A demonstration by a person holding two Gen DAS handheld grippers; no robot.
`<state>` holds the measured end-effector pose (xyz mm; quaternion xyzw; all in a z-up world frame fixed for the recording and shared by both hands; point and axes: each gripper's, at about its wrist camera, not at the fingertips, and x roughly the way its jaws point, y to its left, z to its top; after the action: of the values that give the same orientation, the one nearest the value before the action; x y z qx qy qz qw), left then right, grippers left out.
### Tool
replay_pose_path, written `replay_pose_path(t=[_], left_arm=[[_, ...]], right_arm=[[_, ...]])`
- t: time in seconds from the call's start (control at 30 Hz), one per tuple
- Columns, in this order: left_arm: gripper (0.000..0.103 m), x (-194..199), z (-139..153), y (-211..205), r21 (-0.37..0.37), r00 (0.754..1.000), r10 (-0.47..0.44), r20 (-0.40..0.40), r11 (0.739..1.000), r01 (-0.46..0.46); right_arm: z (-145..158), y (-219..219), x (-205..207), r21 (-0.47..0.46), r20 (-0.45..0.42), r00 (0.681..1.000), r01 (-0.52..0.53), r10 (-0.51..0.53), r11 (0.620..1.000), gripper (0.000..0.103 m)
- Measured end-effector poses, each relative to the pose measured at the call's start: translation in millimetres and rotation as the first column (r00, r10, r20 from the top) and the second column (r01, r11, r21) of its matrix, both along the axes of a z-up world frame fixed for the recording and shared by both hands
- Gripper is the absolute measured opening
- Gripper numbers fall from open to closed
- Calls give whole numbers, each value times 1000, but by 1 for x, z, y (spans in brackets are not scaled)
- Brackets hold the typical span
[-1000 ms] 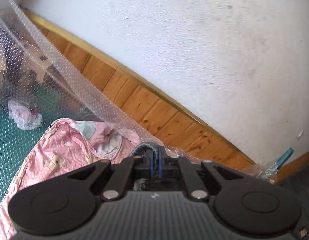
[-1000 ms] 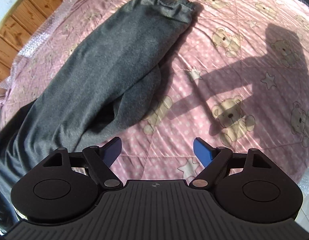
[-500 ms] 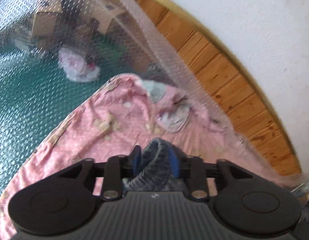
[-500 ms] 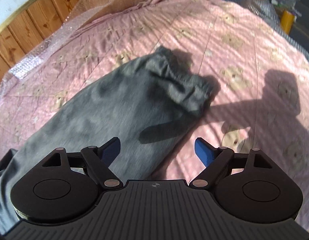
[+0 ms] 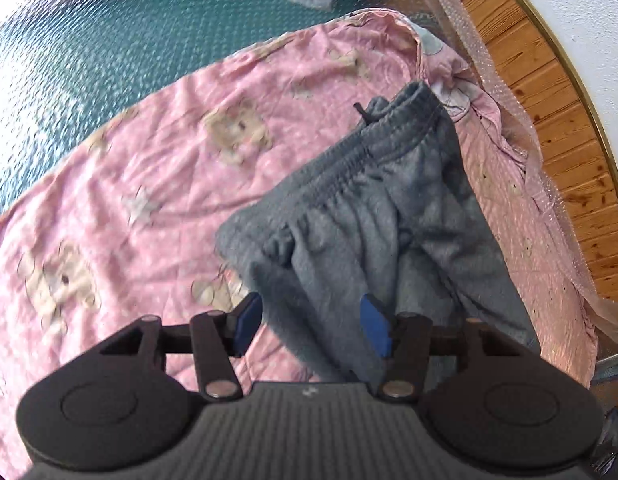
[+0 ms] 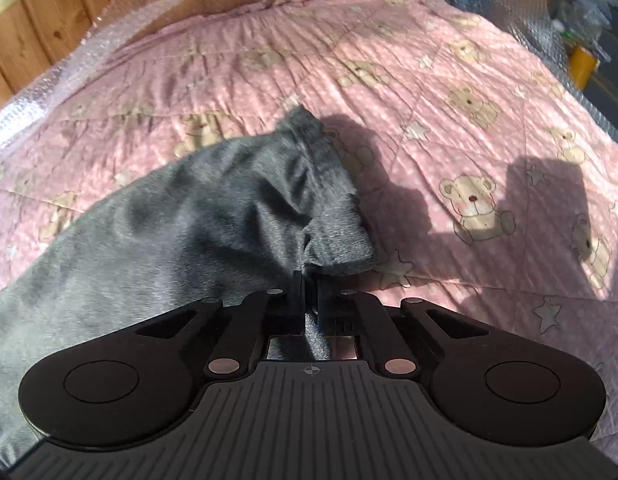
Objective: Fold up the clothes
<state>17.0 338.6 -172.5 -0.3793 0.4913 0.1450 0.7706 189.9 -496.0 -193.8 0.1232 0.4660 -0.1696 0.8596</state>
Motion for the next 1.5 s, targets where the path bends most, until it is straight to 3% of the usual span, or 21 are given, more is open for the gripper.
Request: replay_pose_path(t=[0.1,0.27,0.33,0.37,0.4,0.5,0.6,0.7,0.8,0.83,0.93,0.97,1.0,1.07,1.1,1.13,1.17,1.3,1.5], left_arm=[[66,-12,-9,-6,4,999,40,-1,999,-40],[63,14,-22,-8,29,998,52,34,998,-53],[19,27,-26,-12,37,1000,16,25,999,-17],[3,32,-28,-14,16,1000,-6,19,1000,6],[2,31,-23,-14,10,999,-12,49,1000,12],[2,28,18,-11,3,982,-38,184,999,38],[2,44,81,0,-12,935,-25,355,999,31],[2,95,127,12,5,884,-43,466,999,45],[2,179,150,5,46,857,-68,510,998,52],[2,206,158,2,60,848,-77,524,997,54],[6,278,144,-17,62,872,-90,482,996,69],[13,289,138,-23,85,891,-80,447,995,47],[31,287,131,-29,95,899,-76,432,995,39],[51,282,119,-40,114,913,-67,403,993,23],[54,268,113,-41,126,910,-71,408,992,21],[55,253,105,-41,136,914,-75,399,990,22],[55,240,96,-38,130,921,-63,384,991,13],[56,208,52,-25,109,958,-6,287,994,-27],[60,239,19,-20,266,979,-92,182,963,41]], right_arm=[[38,5,-10,4,113,994,5,-6,1000,2],[80,2,-15,39,186,982,26,-33,999,2],[84,5,-15,35,180,983,19,-25,999,2],[87,7,-18,36,179,983,17,-23,999,2],[91,9,-21,35,187,982,16,-22,999,2],[117,8,-32,31,251,967,23,-30,999,1],[154,0,-32,37,336,941,22,-33,999,1],[183,-10,0,39,383,924,8,-22,999,1],[190,-17,61,15,377,926,5,-10,1000,1],[190,-19,84,5,369,929,11,-12,1000,1],[180,-25,151,6,338,937,86,-83,996,1],[172,-28,165,16,328,937,125,-124,992,2],[163,-32,176,47,312,935,159,-166,986,3],[139,-38,182,128,267,939,187,-215,974,39],[126,-39,181,161,244,941,198,-233,967,49],[115,-37,171,166,237,943,198,-234,966,60],[104,-34,158,169,220,952,179,-214,969,63],[54,-19,90,205,101,982,137,-160,969,64],[0,16,-29,253,-38,989,147,-142,956,69]])
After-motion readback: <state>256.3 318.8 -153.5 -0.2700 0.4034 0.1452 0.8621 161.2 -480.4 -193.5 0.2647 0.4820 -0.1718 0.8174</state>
